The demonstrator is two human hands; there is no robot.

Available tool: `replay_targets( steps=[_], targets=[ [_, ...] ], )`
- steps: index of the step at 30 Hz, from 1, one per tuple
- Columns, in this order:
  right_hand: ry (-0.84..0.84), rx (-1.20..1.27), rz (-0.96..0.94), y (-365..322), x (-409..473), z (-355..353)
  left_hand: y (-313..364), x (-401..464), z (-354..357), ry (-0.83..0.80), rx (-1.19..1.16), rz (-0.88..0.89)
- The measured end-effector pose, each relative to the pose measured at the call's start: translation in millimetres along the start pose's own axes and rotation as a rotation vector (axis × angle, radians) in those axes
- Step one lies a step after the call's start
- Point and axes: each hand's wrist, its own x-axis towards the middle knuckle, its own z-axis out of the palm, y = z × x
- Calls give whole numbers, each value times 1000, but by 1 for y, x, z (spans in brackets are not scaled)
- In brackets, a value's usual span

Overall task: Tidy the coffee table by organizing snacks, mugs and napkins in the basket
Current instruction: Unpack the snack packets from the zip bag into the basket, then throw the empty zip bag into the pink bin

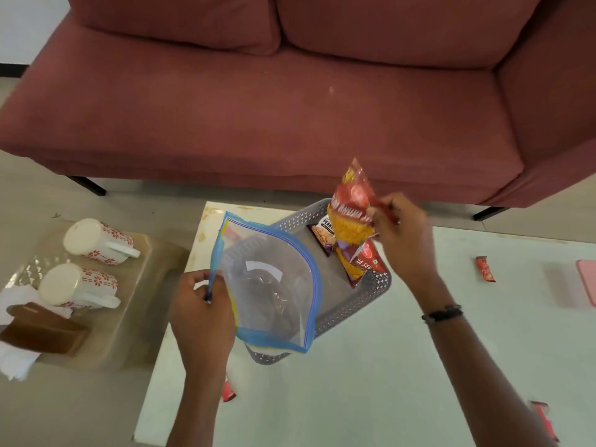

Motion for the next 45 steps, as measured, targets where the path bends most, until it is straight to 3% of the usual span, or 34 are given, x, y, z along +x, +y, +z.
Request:
replay_targets(
  steps=[4, 9, 17, 22, 24, 26, 29, 33, 36, 38, 40, 42, 45],
  targets=[
    [-155, -108, 160, 66, -10, 52, -3, -2, 3, -2, 20, 15],
    [-183, -49, 270, 100, -25, 88, -4, -2, 6, 4, 27, 23],
    [-108, -244, 328, 99, -35, 83, -1, -7, 7, 7, 26, 10],
    [-79, -334, 225, 84, -52, 65, 4, -12, 6, -29, -65, -38],
    [-220, -192, 167, 80, -72, 54, 9, -15, 8, -44, -174, -107],
    [-468, 7, 118, 69, -98, 39, 18, -19, 9, -79, -321, -194],
    [-683, 199, 165, 27, -131, 14, 38, -32, 12, -123, -462, -239],
    [-393, 459, 241, -8, -145, -5, 61, -60, 19, -292, -598, -218],
    [-91, 469, 227, -6, -144, -24, 73, -86, 23, -480, -760, -176],
    [53, 498, 266, 0, -143, -45, 71, -96, 25, -496, -791, -105],
    [94, 570, 306, 4, -142, -75, 57, -98, 32, -406, -627, 39],
    [61, 652, 336, 12, -143, -108, 40, -101, 44, -422, -415, 123],
    [-46, 690, 349, 28, -148, -156, 19, -111, 64, -700, -302, 87]
  ],
)
